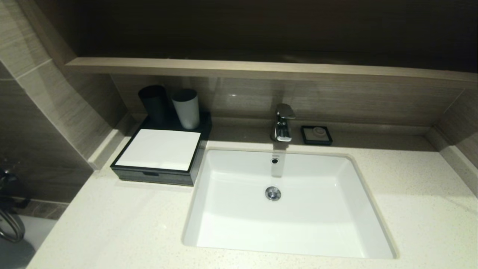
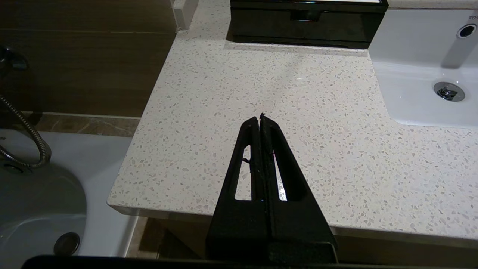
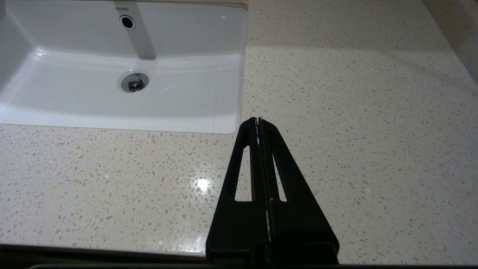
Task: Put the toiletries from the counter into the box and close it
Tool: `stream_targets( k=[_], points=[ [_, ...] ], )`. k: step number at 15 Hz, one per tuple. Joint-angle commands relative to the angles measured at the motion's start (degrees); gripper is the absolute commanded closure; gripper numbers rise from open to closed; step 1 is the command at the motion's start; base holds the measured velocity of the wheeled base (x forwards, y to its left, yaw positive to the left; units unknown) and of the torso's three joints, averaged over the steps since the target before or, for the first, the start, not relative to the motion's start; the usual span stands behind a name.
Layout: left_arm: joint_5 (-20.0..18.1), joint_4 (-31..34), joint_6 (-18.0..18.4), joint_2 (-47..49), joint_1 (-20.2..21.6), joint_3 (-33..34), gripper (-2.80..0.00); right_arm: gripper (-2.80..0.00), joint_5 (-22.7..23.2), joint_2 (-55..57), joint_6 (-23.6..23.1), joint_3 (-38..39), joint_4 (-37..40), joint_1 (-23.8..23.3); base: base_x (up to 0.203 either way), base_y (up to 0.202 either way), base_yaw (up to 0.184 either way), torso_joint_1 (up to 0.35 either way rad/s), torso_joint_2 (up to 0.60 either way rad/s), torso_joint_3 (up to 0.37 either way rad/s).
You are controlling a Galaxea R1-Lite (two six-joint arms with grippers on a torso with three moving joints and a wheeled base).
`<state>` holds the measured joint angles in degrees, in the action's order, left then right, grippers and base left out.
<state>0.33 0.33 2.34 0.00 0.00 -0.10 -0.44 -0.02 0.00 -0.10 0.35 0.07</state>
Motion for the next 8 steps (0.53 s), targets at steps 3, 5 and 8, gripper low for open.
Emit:
stream_targets(
  k=[3, 5, 8],
  points=[
    [0.02, 0.02, 0.03, 0.09, 0.0, 0.01, 0.0, 0.0, 0.04, -0.06, -0.27, 0.01, 0.03, 0.07, 0.0, 0.0, 0.0, 0.0, 0.0, 0.0],
    [0.02, 0.02, 0.03, 0.09, 0.0, 0.01, 0.0, 0.0, 0.0, 0.01, -0.02, 0.01, 0.09, 0.01, 0.0, 0.0, 0.0, 0.0, 0.0, 0.0],
    [0.02, 0.02, 0.03, 0.09, 0.0, 0.01, 0.0, 0.0, 0.0, -0.06, 0.0, 0.01, 0.09, 0.01, 0.0, 0.0, 0.0, 0.0, 0.0, 0.0]
  ],
)
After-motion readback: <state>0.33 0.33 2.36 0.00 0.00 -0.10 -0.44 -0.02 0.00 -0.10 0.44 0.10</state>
